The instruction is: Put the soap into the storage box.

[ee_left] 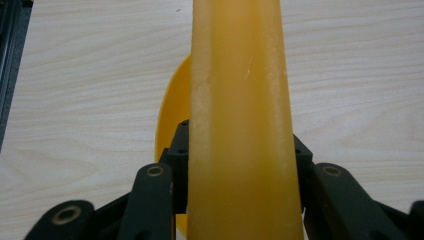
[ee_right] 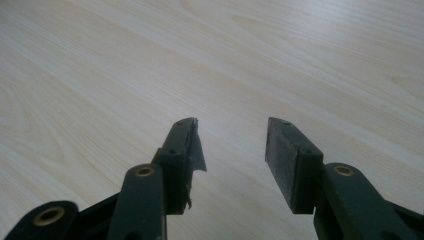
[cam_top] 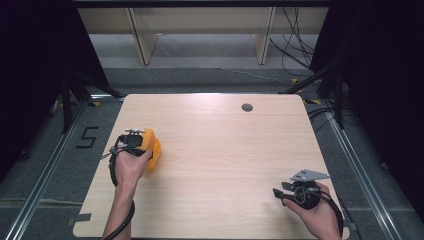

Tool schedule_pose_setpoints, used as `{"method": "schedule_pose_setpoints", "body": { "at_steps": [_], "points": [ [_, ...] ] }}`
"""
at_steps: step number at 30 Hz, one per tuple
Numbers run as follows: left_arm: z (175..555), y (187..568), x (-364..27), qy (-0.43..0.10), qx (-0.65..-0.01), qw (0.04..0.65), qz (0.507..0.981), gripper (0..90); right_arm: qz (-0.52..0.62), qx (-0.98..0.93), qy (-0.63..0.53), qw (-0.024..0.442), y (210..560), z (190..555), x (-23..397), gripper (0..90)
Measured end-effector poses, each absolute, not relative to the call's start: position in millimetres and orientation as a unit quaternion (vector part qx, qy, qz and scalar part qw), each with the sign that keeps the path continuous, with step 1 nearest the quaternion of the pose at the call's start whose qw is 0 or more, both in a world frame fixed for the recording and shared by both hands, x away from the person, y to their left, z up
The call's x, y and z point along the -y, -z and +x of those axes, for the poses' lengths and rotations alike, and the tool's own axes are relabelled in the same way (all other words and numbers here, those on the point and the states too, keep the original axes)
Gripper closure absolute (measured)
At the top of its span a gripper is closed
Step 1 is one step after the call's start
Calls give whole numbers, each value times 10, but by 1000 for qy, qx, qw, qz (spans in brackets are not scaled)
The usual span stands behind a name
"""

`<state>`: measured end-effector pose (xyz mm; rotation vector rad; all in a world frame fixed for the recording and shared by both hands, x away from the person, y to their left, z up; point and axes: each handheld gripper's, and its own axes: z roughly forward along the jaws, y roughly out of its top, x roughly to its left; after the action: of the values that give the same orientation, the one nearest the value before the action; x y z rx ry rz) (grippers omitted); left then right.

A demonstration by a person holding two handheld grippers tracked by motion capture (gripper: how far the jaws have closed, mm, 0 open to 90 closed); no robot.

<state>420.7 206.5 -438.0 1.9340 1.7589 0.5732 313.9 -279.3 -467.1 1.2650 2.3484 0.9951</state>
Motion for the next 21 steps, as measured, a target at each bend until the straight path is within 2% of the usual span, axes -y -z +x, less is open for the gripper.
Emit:
{"method": "schedule_pose_setpoints", "body": {
  "at_steps": [5,7,17,21],
  "points": [
    [4232,4427,-2053,-209,-641,227,702,605,439,-816,-346,147,4671,3139,2793,557],
    [4248,4463,-2040,-208,-642,224,703,604,444,-817,-344,128,4659,3138,2789,557],
    [4268,4505,-2035,-208,-637,229,706,600,449,-816,-336,140,4661,3124,2783,552],
    [4267,4481,-2034,-220,-636,229,703,550,459,-813,-331,136,4653,3109,2775,550]
  ]
}}
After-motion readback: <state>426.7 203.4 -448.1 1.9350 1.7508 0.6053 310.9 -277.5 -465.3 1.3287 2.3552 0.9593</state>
